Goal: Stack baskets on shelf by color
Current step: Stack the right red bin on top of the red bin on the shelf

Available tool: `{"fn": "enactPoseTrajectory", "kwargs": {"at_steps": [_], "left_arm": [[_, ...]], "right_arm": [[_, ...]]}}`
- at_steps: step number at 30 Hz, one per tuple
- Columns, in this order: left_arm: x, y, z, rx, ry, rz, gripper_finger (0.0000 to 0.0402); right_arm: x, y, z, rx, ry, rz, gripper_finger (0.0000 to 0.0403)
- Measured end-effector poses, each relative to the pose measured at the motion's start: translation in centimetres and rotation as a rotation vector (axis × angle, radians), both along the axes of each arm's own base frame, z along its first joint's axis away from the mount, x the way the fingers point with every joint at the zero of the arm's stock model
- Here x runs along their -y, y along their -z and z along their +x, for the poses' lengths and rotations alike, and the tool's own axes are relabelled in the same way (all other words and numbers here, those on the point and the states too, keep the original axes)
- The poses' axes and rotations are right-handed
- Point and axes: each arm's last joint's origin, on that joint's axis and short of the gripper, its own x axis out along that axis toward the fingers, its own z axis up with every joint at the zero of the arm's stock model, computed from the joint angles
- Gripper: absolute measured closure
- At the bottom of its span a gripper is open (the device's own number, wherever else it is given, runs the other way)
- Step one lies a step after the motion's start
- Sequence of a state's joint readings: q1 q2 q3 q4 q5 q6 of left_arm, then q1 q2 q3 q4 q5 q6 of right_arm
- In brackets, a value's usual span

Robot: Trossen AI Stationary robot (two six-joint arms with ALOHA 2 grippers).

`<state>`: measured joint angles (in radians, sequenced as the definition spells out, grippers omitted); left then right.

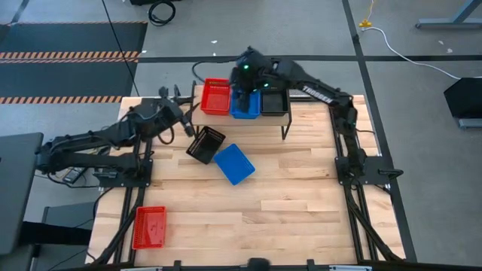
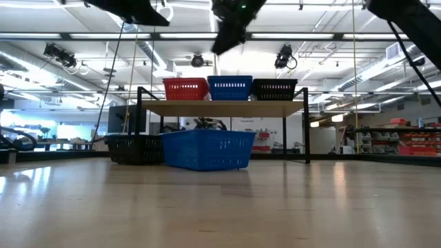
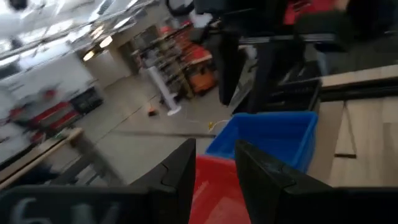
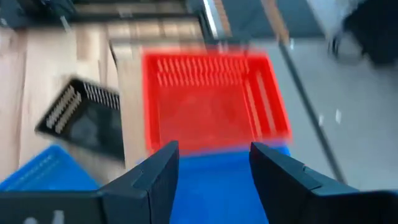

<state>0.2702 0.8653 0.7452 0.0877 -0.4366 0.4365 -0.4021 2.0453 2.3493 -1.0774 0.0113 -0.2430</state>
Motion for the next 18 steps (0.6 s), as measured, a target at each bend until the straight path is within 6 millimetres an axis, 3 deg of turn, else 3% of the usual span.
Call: {"fn": "enactPoseTrajectory", "kwargs": {"at_steps": [4,8,13,18], "left_arm": [[-1.3,0.7,1.2,-0.022,0.169,-0.001,0.0283],[-2.8,0.8,2.2,-0.129,0.233,-0.065,0.0283],[-4.3,-1.1,3.9,-0.380,0.208,-0.220,0.0283],[-5.5,-3.1,6.0,-0.498,0.205,-0.277,0.0283]], "right_arm": [[0.9,-0.4,-2.8,-0.088,0.079,0.087,0.0202],[1.6,-1.9,-4.7,-0.042,0.090,0.119,0.0202],[2.6,-3.5,-7.3,-0.011,0.134,0.120,0.0202],[3.6,-4.3,-10.5,-0.058,0.212,0.150,0.0202]]}}
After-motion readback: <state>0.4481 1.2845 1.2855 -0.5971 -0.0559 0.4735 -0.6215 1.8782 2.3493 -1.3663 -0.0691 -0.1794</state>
